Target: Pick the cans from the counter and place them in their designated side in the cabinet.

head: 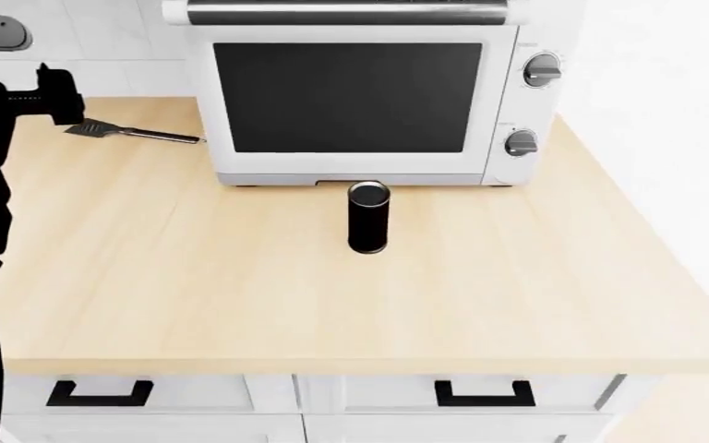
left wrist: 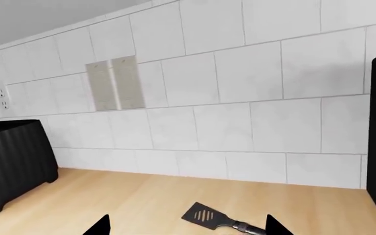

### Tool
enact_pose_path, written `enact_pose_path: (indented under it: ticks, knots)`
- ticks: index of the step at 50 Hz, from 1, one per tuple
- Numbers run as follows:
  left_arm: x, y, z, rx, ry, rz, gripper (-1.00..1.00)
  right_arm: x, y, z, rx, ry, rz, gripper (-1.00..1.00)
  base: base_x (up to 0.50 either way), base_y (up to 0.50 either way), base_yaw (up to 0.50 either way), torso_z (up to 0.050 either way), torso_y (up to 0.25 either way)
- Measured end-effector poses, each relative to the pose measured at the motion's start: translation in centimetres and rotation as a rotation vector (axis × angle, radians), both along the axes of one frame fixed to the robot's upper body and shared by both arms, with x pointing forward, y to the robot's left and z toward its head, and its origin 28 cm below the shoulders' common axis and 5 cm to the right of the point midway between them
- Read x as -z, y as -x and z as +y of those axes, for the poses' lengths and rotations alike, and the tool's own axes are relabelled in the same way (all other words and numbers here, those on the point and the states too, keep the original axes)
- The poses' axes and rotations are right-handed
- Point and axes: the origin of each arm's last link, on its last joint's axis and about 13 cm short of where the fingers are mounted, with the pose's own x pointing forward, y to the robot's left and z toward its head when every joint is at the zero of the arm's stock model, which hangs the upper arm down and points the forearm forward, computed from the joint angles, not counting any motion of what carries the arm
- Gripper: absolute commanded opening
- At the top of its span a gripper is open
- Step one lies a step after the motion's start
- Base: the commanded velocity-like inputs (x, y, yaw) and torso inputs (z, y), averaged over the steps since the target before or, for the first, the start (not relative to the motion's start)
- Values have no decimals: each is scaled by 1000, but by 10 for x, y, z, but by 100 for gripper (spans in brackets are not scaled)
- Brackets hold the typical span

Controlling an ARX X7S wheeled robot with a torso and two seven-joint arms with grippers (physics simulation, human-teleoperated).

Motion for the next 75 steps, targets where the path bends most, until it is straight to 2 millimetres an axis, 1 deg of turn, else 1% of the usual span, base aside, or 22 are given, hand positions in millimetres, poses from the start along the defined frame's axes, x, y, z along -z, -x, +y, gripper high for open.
enact_pose_path:
  ticks: [3, 7, 11, 15, 19, 24, 30, 34, 41, 48, 55, 62, 68, 75]
  knots:
    - [0, 1, -1, 7, 1, -2, 100, 6, 2, 2, -27, 8, -1, 100, 0, 0, 0, 0, 0]
    - [0, 2, -3, 18, 2, -4, 100, 18, 7, 2, -56, 10, -2, 100, 0, 0, 0, 0, 0]
    - [0, 5, -6, 34, 4, -10, 100, 35, 13, 1, -77, 11, -9, 100, 0, 0, 0, 0, 0]
    - [-2, 10, -11, 60, 6, -24, 100, 58, 19, -1, -102, -1, -22, 100, 0, 0, 0, 0, 0]
    - [-2, 18, -19, 101, 7, -48, 100, 88, 23, -4, -115, -19, -41, 100, 0, 0, 0, 0, 0]
    - [1, 31, -33, 157, 4, -80, 100, 129, 26, -11, -86, -17, -64, 100, 0, 0, 0, 0, 0]
    - [10, 48, -55, 230, 21, -104, 100, 186, 23, -18, -49, -13, -58, 100, 0, 0, 0, 0, 0]
    - [18, 58, -67, 259, 40, -104, 100, 221, 26, -20, -44, -11, -35, 100, 0, 0, 0, 0, 0]
    - [32, 70, -81, 289, 76, -98, 100, 270, 37, -18, -69, -11, 17, 100, 0, 0, 0, 0, 0]
    - [45, 81, -91, 315, 76, -94, 100, 310, 47, -13, -108, -23, 87, 100, 0, 0, 0, 0, 0]
    - [59, 88, -97, 321, 58, -98, 100, 345, 54, -8, -139, -24, 157, 100, 0, 0, 0, 0, 0]
    - [77, 93, -102, 316, 55, -88, 100, 373, 55, -4, -170, -16, 213, 100, 0, 0, 0, 0, 0]
    - [89, 96, -106, 315, 56, -75, 100, 390, 53, 0, -206, -19, 248, 100, 0, 0, 0, 0, 0]
    - [98, 99, -109, 313, 59, -62, 100, 403, 51, 5, -249, -25, 274, 100, 0, 0, 0, 0, 0]
